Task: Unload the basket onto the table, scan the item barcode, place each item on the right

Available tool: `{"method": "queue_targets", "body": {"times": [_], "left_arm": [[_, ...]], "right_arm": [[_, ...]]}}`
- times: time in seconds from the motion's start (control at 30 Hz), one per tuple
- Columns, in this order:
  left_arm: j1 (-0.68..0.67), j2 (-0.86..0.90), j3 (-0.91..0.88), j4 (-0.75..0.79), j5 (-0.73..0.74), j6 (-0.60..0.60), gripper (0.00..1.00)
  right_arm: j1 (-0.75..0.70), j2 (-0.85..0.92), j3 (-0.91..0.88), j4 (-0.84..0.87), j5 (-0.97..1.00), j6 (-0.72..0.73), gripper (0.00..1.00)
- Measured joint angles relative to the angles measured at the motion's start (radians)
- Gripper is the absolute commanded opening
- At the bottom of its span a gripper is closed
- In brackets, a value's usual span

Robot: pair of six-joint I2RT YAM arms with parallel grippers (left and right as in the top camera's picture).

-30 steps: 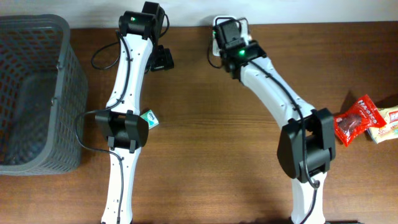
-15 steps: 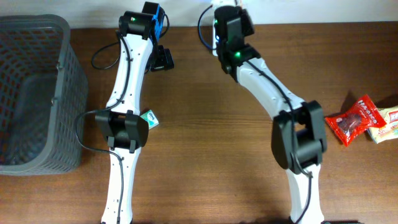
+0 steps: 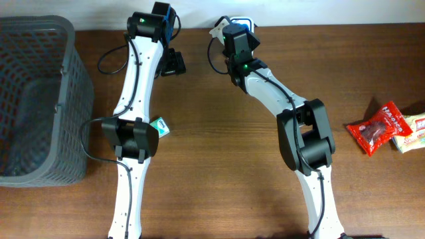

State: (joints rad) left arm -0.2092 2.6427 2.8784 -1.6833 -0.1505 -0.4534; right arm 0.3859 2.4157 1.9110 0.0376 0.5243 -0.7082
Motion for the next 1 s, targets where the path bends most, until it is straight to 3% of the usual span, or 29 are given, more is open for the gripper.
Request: {"method": "queue_targets", "body": {"times": [0.23,0.47,0.7,1.0], "left_arm": [[0.0,0.0,0.0,0.0,0.0,0.0,0.99],[0.0,0.0,0.0,0.0,0.0,0.0,0.99],[0.0,0.0,0.0,0.0,0.0,0.0,0.99],[-0.001,0.0,0.0,0.001,0.0,0.0,0.99]], "right_arm": [[-0.007,0.0,0.0,0.022,0.151,0.0,0.04],[-0.088,-0.127,-0.002,-0.202,0.195,0.155,0.04],[-0.293,-0.371,0.01,-0.602,0.216,0.444,0.04],[-0.625,-0.381,0.005,-1.039,0.171,0.93,0.04]]}}
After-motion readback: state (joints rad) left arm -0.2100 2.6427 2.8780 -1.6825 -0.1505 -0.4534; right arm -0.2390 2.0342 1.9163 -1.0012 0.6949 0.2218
